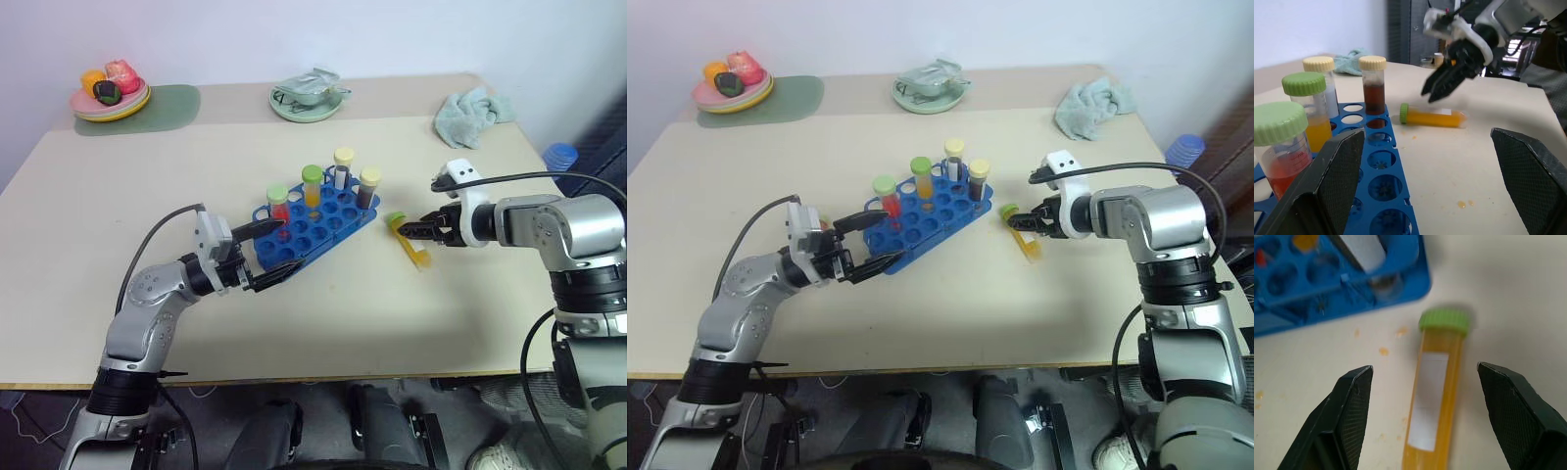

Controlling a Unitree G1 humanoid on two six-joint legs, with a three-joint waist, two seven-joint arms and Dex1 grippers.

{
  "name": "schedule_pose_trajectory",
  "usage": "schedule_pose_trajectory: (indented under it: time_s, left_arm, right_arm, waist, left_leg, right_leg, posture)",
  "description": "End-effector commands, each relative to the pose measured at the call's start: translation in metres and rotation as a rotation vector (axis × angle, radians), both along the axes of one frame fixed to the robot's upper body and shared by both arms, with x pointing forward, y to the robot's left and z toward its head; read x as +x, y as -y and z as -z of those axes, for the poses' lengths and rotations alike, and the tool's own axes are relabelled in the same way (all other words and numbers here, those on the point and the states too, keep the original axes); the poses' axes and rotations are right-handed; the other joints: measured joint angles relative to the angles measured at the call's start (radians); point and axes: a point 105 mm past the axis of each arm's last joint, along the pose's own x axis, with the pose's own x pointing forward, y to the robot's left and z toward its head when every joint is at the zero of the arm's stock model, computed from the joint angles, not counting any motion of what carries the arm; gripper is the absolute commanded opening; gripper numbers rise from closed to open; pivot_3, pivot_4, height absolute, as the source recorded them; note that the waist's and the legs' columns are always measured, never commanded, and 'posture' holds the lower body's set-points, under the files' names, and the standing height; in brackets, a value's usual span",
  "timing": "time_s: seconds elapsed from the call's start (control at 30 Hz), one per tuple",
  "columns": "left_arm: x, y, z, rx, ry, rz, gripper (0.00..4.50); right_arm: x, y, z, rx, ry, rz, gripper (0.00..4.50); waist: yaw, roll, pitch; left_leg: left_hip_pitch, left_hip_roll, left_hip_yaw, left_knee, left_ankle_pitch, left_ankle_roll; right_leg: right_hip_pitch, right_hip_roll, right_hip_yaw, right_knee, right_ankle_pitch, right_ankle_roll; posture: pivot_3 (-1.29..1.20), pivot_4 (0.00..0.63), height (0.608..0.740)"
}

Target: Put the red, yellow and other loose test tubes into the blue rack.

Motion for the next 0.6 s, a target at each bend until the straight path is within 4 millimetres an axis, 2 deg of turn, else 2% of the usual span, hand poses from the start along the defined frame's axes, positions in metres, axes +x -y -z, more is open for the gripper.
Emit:
schedule_pose_trajectory:
  time_s: [0.03,0.37,0.47,0.53,0.57,0.6]
  left_arm:
    - [-0.005,0.0,-0.007,-0.005,0.04,-0.007,4.22]
    - [-0.012,-0.007,-0.007,-0.004,0.037,-0.05,4.22]
    - [-0.012,-0.007,-0.007,-0.003,0.038,-0.057,4.22]
    - [-0.012,-0.007,-0.007,-0.003,0.04,-0.061,4.22]
    - [-0.012,-0.008,-0.007,-0.002,0.04,-0.064,4.22]
    - [-0.012,-0.01,-0.007,0.0,0.039,-0.067,4.22]
  right_arm:
    - [0.007,-0.007,-0.009,-0.001,0.022,-0.014,3.44]
    - [0.016,-0.022,0.014,-0.087,-0.002,-0.083,3.44]
    - [0.019,-0.025,0.023,-0.141,0.011,-0.105,2.6]
    - [0.021,-0.026,0.024,-0.157,0.025,-0.118,1.72]
    - [0.02,-0.026,0.024,-0.169,0.039,-0.133,1.13]
    - [0.019,-0.026,0.022,-0.172,0.052,-0.141,0.85]
  waist:
    - [-0.001,0.0,0.0]
    - [-0.001,0.0,0.0]
    - [-0.001,0.0,0.0]
    - [-0.002,0.0,0.0]
    - [-0.002,0.0,0.0]
    - [-0.003,0.0,0.0]
  left_leg:
    - [0.0,0.0,0.0,0.0,0.0,0.0]
    - [0.0,0.0,0.0,0.0,0.0,0.0]
    - [0.0,0.0,0.0,0.0,0.0,0.0]
    - [0.0,0.0,0.0,0.0,0.0,0.0]
    - [0.0,0.0,0.0,0.0,0.0,0.0]
    - [0.0,0.0,0.0,0.0,0.0,0.0]
  right_leg:
    - [0.0,0.0,0.0,0.0,0.0,0.0]
    - [0.0,0.0,0.0,0.0,0.0,0.0]
    - [0.0,0.0,0.0,0.0,0.0,0.0]
    - [0.0,0.0,0.0,0.0,0.0,0.0]
    - [0.0,0.0,0.0,0.0,0.0,0.0]
    - [0.0,0.0,0.0,0.0,0.0,0.0]
  posture:
    - [0.0,0.15,0.74]
    - [0.0,0.15,0.74]
    - [0.0,0.15,0.74]
    - [0.0,0.15,0.74]
    - [0.0,0.15,0.74]
    - [0.0,0.15,0.74]
